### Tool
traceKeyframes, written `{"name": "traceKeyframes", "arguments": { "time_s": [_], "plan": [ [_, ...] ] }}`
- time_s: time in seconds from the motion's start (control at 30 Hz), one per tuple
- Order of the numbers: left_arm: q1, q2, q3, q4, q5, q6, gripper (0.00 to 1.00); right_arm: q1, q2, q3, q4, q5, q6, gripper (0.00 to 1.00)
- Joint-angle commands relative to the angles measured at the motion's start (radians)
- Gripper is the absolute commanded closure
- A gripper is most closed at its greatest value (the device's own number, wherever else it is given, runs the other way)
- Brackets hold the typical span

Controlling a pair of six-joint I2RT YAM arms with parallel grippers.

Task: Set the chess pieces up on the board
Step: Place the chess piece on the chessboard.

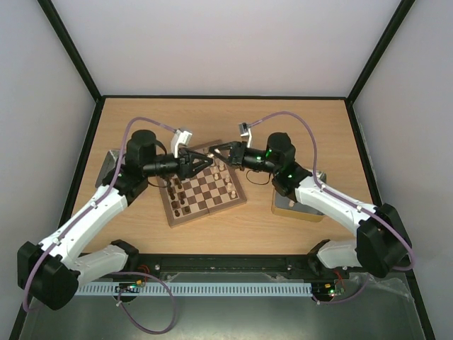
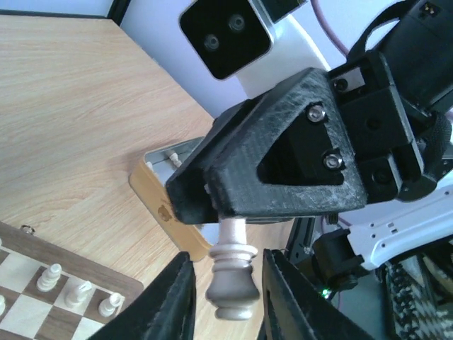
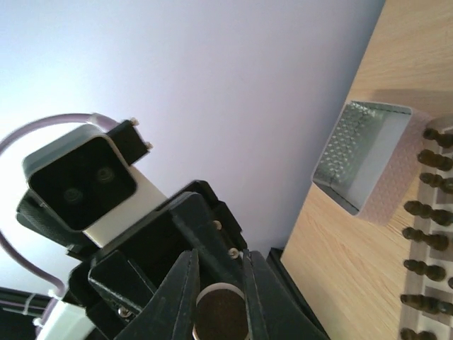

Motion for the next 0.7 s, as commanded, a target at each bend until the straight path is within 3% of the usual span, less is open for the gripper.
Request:
{"name": "traceKeyframes", "arguments": {
  "time_s": [0.0,0.13,0.37,0.67],
  "plan": [
    [-0.002,-0.035,-0.048,0.127,-0.025,-0.142,0.6,0.004,-0.039,-0.045,0.225,0.06,0.134,0.94],
    [-0.002,-0.06,-0.13,0.333,-0.067,-0.34,0.44,0.004,-0.034,-0.088,0.391,0.131,0.262,0.95],
    [-0.002,-0.062,-0.224,0.638,-0.134,-0.602,0.37,0.004,-0.016,-0.113,0.488,0.161,0.352,0.94],
    [-0.028,-0.041,-0.233,0.715,-0.102,-0.616,0.28,0.005,-0.002,-0.123,0.46,0.167,0.349,0.94]
  ]
}}
